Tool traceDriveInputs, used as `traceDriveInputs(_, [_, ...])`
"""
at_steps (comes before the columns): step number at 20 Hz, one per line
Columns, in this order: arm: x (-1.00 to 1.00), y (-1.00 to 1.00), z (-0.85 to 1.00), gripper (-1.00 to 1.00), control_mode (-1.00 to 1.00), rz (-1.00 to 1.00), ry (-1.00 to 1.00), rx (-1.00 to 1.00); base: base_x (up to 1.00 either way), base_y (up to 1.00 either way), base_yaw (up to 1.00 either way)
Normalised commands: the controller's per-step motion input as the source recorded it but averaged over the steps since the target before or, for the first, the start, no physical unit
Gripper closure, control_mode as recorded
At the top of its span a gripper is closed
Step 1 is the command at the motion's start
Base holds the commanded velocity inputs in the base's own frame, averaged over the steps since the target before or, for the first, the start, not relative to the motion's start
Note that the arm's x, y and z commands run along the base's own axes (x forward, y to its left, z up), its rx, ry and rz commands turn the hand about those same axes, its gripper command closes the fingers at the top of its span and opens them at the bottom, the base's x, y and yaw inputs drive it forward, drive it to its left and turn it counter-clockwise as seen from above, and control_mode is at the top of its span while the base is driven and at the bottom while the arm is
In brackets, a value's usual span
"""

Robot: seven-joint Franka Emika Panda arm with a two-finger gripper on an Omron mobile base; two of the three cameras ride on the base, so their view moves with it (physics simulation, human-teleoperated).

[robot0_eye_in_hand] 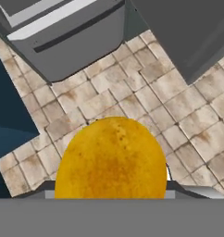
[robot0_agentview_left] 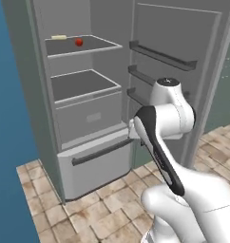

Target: Pick up the mango and apple from the fridge and place one fruit on each plate on the dining counter.

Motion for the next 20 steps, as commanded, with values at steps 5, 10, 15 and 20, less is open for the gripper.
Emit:
traceDriveInputs(5, [0.00, 0.00, 0.00, 1.00, 1.00, 0.00, 0.00, 0.00, -0.98, -0.10, -0.26])
traceDriveInputs(10, [0.00, 0.00, 0.00, 1.00, 1.00, 0.00, 0.00, 0.00, -0.51, 0.00, -0.63])
traceDriveInputs(15, [0.00, 0.00, 0.00, 1.00, 1.00, 0.00, 0.00, 0.00, -0.14, 0.00, -0.72])
traceDriveInputs(20, [0.00, 0.00, 0.00, 1.00, 1.00, 0.00, 0.00, 0.00, 0.01, 0.00, -0.79])
